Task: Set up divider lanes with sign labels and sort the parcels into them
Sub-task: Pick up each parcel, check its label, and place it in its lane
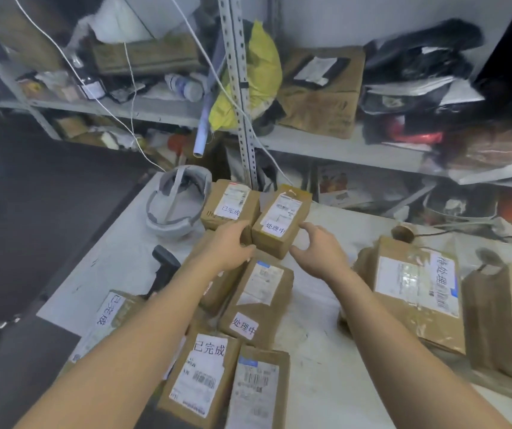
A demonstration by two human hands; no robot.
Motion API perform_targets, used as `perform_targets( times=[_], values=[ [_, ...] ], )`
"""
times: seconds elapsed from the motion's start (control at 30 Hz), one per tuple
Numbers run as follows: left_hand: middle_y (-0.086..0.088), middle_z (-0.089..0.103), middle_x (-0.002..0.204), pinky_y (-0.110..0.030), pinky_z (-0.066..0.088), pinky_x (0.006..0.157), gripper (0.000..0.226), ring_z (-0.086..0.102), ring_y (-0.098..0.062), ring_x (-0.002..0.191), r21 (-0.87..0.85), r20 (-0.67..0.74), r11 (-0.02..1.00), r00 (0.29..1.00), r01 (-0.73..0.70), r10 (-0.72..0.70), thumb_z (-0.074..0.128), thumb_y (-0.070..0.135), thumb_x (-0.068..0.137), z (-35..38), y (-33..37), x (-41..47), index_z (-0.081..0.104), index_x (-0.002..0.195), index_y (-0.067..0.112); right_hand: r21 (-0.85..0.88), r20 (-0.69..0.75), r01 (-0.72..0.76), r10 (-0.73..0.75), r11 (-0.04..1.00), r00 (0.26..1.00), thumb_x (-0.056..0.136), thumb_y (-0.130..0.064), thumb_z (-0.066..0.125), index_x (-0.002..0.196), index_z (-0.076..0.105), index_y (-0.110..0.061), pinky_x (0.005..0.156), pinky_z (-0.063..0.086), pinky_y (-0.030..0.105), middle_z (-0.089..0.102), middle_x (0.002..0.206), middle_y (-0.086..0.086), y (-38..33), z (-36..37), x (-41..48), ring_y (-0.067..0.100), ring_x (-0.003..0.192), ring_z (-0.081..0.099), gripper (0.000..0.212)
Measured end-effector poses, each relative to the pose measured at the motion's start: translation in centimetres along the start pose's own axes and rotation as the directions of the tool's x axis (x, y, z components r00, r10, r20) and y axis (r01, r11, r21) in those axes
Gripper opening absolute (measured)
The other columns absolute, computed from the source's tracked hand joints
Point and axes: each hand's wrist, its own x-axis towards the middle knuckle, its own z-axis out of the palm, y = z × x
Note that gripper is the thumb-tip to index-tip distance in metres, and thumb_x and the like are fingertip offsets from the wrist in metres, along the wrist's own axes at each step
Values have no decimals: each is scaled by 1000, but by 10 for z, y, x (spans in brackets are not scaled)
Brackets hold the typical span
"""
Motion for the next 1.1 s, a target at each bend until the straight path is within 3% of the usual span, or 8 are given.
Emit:
perform_targets(
  times=[0.03,0.2,0.33,0.57,0.7,0.8,0.93,1.1],
  values=[
    [-2,62,122,-35,48,93,34,57,-27,116,-56,-4,998,1000,2,-2,64,29,91,0,5,13,57,124,21,31,0,-18,18,999,1000,89,-38,61,147,41,-22,96,46,39,51,143,2,1,3,13,24,128,50,63],
    [-2,49,147,-28,37,103,63,46,-21,134,-249,-3,968,1000,9,-10,68,24,91,17,12,81,42,147,13,266,-60,-123,144,956,988,88,-36,67,145,43,-20,92,50,39,56,136,7,4,23,58,27,118,57,63],
    [7,55,130,-24,37,92,51,50,-10,119,-360,63,932,998,38,-17,66,17,93,38,9,120,48,141,14,357,4,-216,229,909,973,88,-32,70,149,36,-15,100,46,38,51,143,10,12,45,84,29,126,53,72],
    [-4,64,124,-34,47,92,51,58,-25,115,-295,52,955,998,-28,45,68,7,84,59,3,151,54,131,19,444,119,-367,352,817,928,87,-44,71,156,22,-14,108,43,42,39,155,8,18,74,99,28,135,48,90],
    [-3,67,119,-36,51,89,44,62,-24,107,-317,107,948,994,6,29,70,10,84,62,3,158,58,126,17,525,111,-355,351,774,930,88,-34,71,148,41,-23,102,49,41,50,139,-12,24,68,102,20,116,59,68],
    [3,68,111,-43,54,92,36,65,-19,101,-406,174,910,985,77,-5,73,13,79,73,-2,163,62,112,21,560,77,-361,387,746,919,83,-22,69,133,58,-27,96,53,39,64,128,-9,35,61,103,17,110,64,51],
    [9,62,127,-33,45,101,56,55,-9,115,-536,275,823,961,187,-40,71,10,86,83,-4,157,51,137,23,583,69,-358,394,730,916,84,-17,72,138,54,-21,102,50,41,62,133,-3,43,58,97,19,118,61,57],
    [6,53,144,-42,39,111,63,43,-13,136,-651,288,735,958,188,10,63,10,93,83,-13,145,40,147,32,608,69,-339,377,718,924,89,-11,68,140,53,-18,91,55,31,62,134,-2,39,60,90,18,108,65,54]
  ],
)
